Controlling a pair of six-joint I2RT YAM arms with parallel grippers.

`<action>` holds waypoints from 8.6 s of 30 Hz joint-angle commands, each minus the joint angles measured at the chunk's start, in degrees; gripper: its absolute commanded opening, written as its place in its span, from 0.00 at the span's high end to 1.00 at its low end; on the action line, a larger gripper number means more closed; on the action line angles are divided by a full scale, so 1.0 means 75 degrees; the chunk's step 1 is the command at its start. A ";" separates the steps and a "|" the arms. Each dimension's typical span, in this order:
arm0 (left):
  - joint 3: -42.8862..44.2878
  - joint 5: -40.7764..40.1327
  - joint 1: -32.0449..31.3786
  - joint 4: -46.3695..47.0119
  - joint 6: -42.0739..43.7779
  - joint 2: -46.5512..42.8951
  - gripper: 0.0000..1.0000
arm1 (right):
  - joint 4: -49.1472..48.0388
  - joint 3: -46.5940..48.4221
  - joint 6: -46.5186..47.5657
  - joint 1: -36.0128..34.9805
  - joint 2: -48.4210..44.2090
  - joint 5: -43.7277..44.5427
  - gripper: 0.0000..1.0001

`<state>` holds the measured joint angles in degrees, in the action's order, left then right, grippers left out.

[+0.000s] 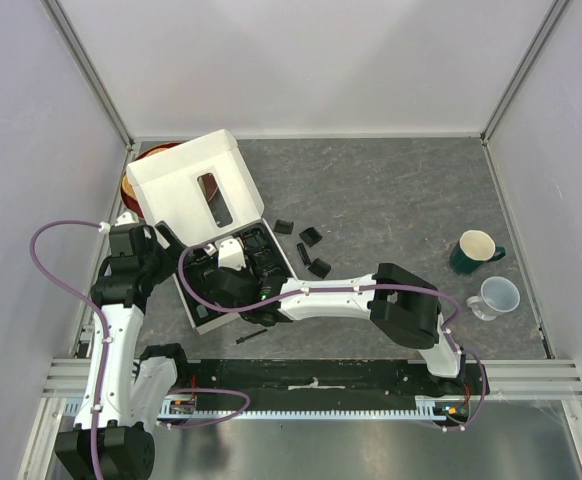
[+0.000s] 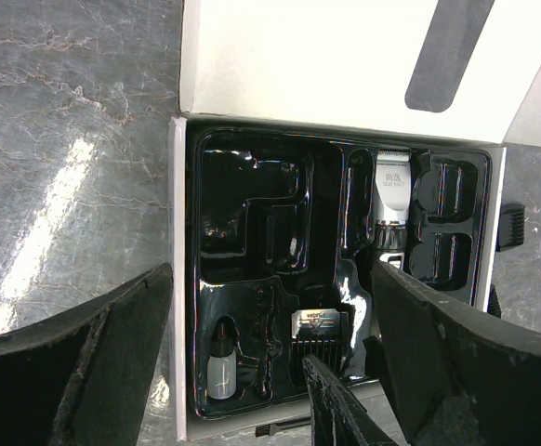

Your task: Sort the hair-cutting tools

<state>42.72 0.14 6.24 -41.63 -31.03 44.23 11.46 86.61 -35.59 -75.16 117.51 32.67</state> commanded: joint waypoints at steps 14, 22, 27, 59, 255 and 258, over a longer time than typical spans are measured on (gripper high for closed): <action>-0.0024 0.0016 0.0000 0.0195 0.0117 -0.0026 0.07 | -0.0157 0.0277 0.0293 -0.0011 0.0398 0.0321 0.75; -0.0024 0.0028 0.0000 0.0206 0.0129 0.0009 0.07 | -0.0192 0.0253 0.0304 -0.0011 0.0597 0.0262 0.84; -0.0024 0.0016 0.0000 0.0206 0.0117 -0.0003 0.07 | -0.0157 0.0253 0.0269 -0.0022 0.0434 0.0285 0.84; -0.0024 -0.0007 0.0000 0.0172 0.0105 -0.0096 0.07 | 0.2327 -0.1271 0.5507 -0.0022 -0.1784 -0.4531 0.43; 0.0081 -0.0863 0.0012 -0.0075 -0.0141 -0.0038 0.07 | 0.1706 0.2058 -0.0797 -0.0046 0.1172 -0.1578 0.76; 0.0081 -0.0863 0.0012 -0.0075 -0.0141 -0.0038 0.07 | 0.1706 0.2046 -0.0774 -0.0046 0.1090 -0.1520 0.73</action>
<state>42.72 -5.93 6.24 -43.18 -31.16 44.51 21.58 100.33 -41.34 -75.29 125.62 19.81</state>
